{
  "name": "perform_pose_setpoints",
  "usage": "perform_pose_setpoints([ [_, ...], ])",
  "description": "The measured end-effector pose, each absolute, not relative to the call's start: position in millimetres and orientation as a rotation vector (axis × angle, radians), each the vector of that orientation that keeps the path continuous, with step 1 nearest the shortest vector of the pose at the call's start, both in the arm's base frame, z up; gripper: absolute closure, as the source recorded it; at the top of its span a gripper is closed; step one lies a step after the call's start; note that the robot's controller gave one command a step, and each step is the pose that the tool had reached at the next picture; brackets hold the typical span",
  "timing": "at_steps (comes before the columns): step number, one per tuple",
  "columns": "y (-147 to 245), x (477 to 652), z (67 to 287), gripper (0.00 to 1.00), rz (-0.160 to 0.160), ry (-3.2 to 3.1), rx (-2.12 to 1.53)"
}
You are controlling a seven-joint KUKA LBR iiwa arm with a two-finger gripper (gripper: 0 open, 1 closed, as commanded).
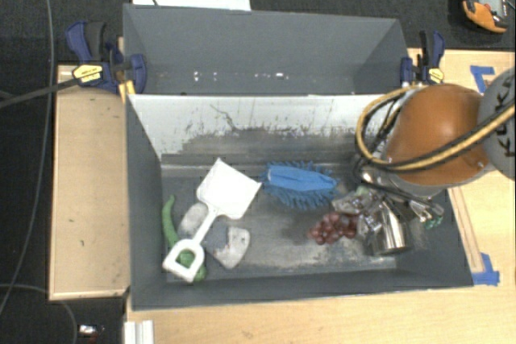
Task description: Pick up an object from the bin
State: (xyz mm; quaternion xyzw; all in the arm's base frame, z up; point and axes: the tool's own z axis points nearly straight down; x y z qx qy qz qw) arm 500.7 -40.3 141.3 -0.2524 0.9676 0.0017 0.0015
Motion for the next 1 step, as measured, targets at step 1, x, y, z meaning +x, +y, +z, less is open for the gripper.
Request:
perform_pose_setpoints([
  [1,-40.1,500.1,153.8,1.0,0.007,3.04,-0.791],
])
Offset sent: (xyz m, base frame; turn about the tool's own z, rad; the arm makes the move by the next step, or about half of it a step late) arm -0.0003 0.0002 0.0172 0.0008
